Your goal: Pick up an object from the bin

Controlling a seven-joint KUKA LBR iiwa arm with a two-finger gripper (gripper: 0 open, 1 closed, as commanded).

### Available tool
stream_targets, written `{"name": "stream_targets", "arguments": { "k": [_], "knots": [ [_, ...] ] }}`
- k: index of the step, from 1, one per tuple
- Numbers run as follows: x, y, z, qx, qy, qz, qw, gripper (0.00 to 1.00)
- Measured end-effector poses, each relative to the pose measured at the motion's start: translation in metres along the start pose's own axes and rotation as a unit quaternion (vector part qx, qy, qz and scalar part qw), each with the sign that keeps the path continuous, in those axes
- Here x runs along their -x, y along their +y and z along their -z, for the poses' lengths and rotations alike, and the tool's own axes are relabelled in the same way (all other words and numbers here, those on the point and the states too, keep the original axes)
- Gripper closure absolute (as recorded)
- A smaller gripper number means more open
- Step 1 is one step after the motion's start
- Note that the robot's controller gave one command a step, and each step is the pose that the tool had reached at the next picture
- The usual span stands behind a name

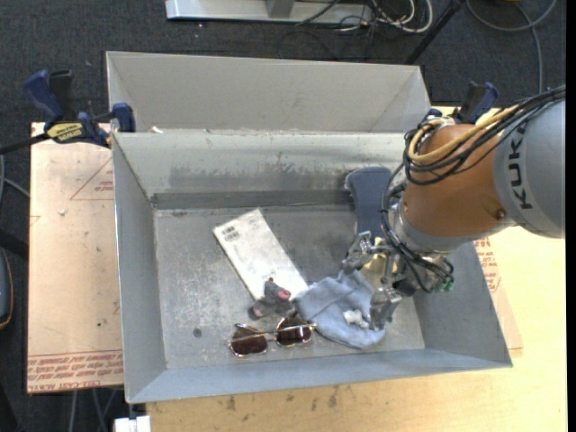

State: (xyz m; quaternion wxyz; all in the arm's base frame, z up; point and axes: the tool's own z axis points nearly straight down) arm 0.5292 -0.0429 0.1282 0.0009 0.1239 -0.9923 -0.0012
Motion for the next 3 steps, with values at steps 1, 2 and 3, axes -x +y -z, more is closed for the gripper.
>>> {"name": "stream_targets", "arguments": {
  "k": [1,2,3],
  "knots": [
    [-0.004,-0.009,-0.001,-0.001,-0.0001,0.056,0.9984,0.00],
    [-0.017,-0.029,-0.017,-0.001,-0.0017,0.194,0.9811,0.00],
    [-0.030,-0.047,-0.035,-0.001,-0.0011,0.162,0.9868,0.00]
  ]
}}
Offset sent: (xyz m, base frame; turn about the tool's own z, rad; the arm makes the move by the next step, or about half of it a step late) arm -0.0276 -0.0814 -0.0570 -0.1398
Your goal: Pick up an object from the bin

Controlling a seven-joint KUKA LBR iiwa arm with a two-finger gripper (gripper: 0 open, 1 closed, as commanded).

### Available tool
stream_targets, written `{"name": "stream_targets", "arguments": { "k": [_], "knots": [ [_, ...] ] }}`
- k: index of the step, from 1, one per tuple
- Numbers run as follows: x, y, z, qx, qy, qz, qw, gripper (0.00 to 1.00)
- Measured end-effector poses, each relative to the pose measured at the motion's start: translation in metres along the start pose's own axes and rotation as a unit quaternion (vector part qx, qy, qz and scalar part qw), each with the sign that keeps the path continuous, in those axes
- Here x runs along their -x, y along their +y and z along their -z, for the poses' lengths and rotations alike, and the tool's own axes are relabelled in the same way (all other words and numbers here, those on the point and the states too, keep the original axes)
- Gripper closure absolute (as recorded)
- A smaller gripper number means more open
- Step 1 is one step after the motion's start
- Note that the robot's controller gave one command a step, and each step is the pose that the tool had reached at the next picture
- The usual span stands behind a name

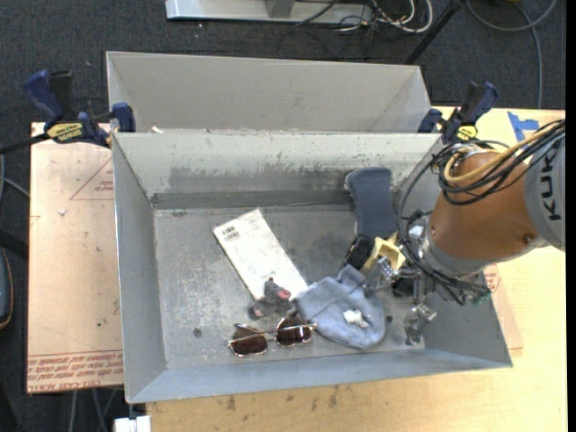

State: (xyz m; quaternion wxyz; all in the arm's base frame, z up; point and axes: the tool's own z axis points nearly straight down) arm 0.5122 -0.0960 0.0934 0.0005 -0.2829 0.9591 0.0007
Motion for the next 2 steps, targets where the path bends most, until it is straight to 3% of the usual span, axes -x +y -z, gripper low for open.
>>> {"name": "stream_targets", "arguments": {
  "k": [1,2],
  "knots": [
    [0.003,0.022,-0.011,-0.001,0.0010,-0.040,0.9992,0.00],
    [0.034,0.063,-0.017,-0.003,0.0006,-0.151,0.9886,1.00]
  ]
}}
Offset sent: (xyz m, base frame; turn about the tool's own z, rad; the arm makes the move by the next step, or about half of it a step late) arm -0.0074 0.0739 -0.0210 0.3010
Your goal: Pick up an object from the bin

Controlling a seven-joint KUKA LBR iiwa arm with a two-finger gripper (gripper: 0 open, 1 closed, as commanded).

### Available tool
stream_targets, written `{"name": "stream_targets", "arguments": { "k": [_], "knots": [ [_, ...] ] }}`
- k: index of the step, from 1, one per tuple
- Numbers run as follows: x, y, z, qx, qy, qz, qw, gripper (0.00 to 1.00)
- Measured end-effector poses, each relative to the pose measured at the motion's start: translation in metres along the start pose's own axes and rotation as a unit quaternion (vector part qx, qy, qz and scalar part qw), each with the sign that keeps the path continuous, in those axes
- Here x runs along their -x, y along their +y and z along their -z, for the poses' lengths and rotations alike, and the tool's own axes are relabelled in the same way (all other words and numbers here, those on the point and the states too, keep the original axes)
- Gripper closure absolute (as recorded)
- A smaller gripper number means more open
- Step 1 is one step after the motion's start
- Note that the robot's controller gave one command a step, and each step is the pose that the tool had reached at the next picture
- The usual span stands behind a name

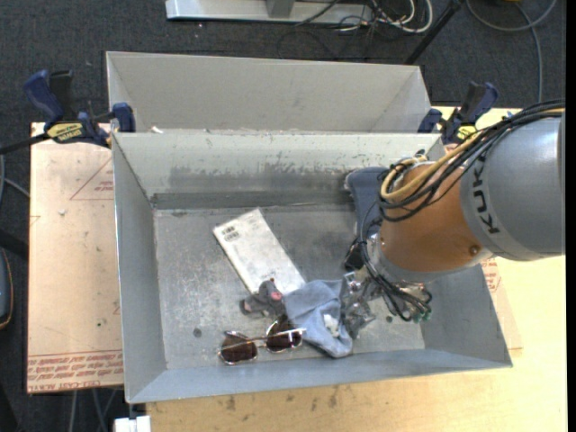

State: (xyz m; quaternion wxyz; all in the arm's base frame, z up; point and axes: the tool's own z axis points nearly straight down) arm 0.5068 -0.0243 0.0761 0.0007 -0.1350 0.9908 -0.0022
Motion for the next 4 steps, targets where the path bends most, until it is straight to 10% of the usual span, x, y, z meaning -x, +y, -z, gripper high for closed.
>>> {"name": "stream_targets", "arguments": {
  "k": [1,4],
  "knots": [
    [0.000,0.000,0.000,0.000,-0.0003,0.001,1.0000,1.00],
    [-0.010,-0.007,0.165,0.004,0.0018,-0.020,0.9998,1.00]
  ]
}}
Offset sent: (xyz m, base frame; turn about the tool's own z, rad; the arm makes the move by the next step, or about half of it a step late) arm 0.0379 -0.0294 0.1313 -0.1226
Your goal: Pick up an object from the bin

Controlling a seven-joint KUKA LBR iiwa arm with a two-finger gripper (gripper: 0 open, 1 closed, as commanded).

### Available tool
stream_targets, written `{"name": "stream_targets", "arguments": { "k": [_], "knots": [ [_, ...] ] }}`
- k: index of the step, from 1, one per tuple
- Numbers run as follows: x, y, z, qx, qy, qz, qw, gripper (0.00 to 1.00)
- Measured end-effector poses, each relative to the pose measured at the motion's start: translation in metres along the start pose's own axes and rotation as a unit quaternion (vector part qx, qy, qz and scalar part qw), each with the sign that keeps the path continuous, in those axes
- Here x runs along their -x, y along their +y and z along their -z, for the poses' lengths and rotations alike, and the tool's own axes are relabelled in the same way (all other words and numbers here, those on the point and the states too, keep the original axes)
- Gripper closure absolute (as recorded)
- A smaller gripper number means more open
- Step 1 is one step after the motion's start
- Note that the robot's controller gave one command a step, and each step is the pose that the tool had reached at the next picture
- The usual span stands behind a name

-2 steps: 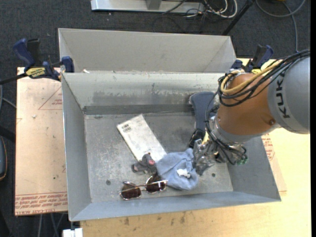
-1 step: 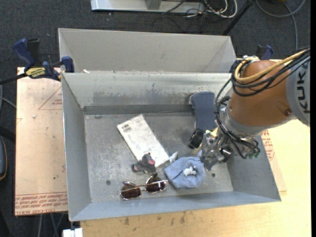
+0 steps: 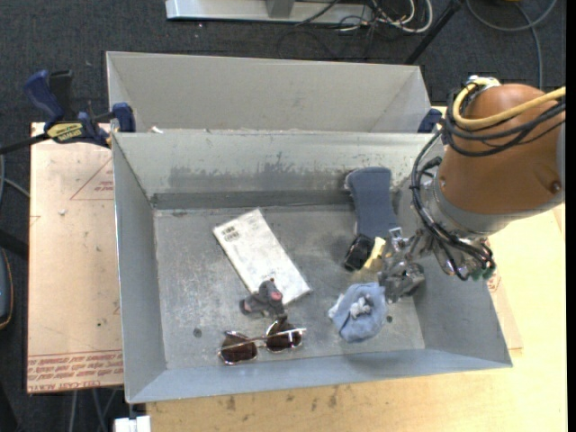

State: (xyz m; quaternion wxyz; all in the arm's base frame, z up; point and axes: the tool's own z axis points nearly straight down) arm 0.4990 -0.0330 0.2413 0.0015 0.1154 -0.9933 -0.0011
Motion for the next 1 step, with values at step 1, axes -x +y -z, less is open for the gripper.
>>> {"name": "stream_targets", "arguments": {
  "k": [1],
  "knots": [
    [0.0227,0.0294,-0.0100,-0.003,-0.0096,0.018,0.9998,1.00]
  ]
}}
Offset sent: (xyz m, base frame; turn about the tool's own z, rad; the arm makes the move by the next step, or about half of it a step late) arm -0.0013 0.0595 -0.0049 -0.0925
